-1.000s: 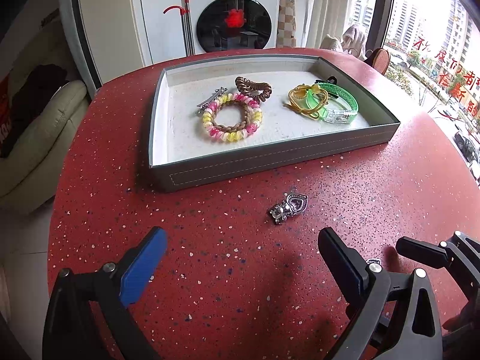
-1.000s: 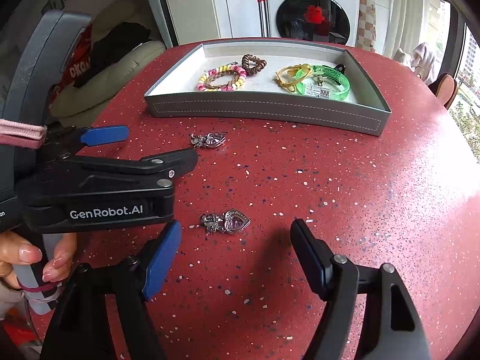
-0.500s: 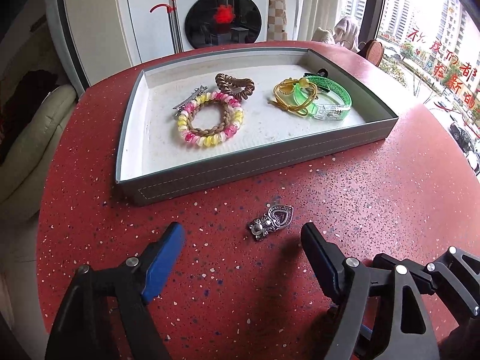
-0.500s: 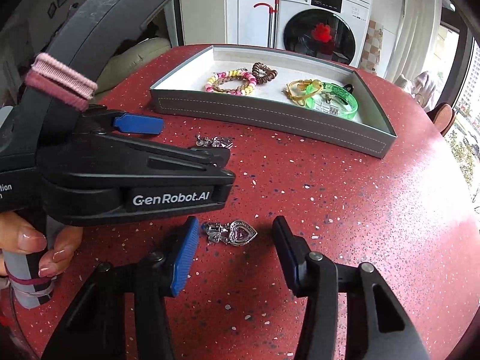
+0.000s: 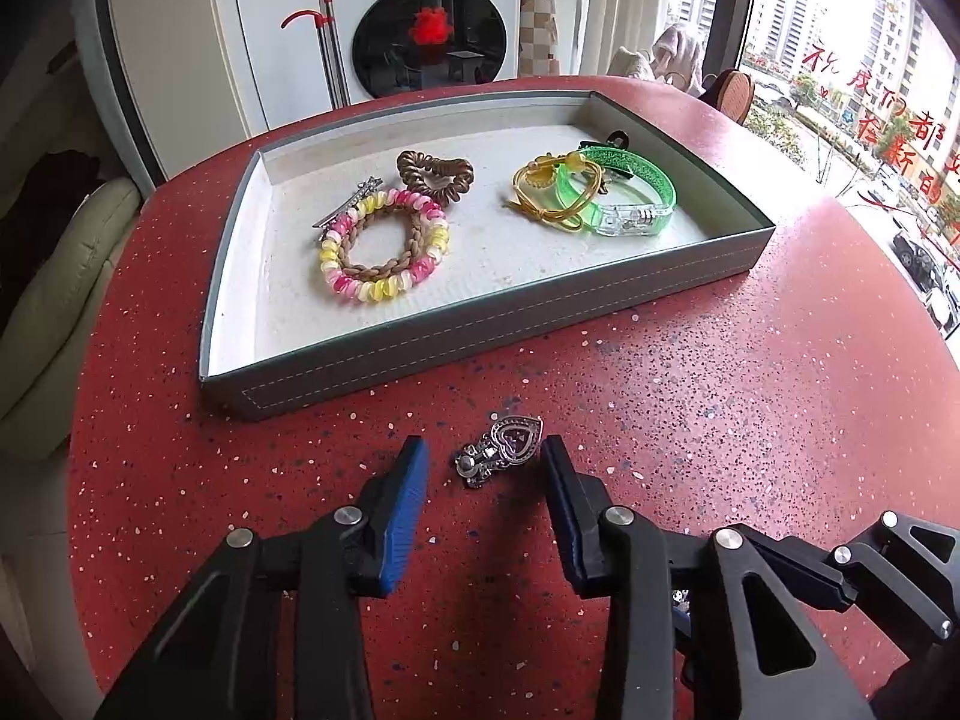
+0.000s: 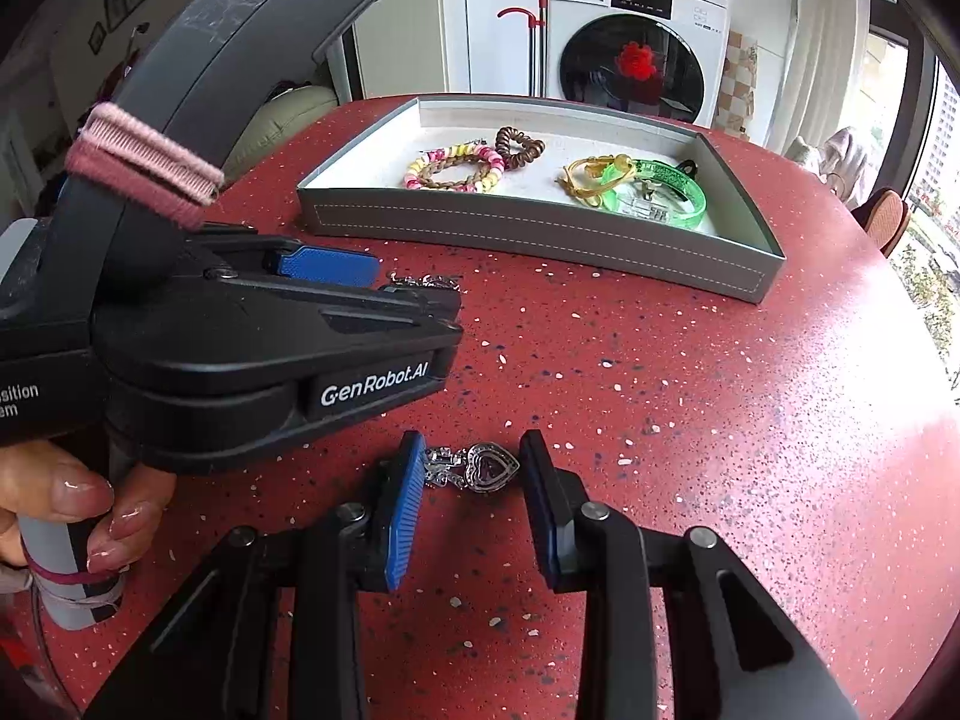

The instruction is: Organize jewelry

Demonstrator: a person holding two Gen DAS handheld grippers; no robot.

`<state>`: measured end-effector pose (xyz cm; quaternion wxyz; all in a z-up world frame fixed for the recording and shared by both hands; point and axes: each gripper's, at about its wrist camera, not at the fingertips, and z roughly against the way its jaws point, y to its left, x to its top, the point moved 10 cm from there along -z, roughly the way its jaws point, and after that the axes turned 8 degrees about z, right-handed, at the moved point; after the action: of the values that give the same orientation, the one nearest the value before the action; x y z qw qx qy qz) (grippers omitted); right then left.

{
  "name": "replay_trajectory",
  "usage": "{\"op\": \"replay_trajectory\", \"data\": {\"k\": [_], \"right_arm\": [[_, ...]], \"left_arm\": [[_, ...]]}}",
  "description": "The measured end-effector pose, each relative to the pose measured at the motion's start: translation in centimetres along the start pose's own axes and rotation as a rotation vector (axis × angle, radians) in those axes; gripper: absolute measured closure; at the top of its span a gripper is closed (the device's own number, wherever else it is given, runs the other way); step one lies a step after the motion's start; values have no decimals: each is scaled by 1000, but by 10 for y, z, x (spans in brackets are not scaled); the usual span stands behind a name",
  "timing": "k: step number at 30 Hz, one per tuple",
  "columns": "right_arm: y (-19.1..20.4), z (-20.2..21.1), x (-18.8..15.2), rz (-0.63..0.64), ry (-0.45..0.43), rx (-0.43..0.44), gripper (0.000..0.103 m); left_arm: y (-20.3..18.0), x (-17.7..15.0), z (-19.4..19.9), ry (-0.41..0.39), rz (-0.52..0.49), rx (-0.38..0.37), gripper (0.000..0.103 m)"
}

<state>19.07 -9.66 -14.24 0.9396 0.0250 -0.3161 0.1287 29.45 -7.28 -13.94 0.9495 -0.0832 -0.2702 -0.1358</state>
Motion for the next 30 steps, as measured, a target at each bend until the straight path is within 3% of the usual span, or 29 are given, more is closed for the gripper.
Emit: {"op": "replay_trajectory", "data": {"k": [5, 8, 10, 12, 14, 30], "right_arm": [[-8, 6, -2, -32, -2, 9, 69], [-13, 9, -6, -56, -4, 13, 69], [-16, 10, -8, -72, -4, 17, 69], [-18, 12, -10, -85, -5, 21, 69], [-20, 12, -10, -91, -7, 24, 69], [-32, 29, -14, -158, -37, 48, 69]], "left_arm": [[-1, 0, 0, 0, 6, 4, 49], [-2, -1, 1, -5, -2, 5, 58], [-2, -2, 2, -6, -9, 6, 58], [-4, -3, 3, -7, -16, 1, 77], [-4, -4, 4, -9, -19, -1, 81], [8, -9, 22, -31, 42, -29, 84]]}}
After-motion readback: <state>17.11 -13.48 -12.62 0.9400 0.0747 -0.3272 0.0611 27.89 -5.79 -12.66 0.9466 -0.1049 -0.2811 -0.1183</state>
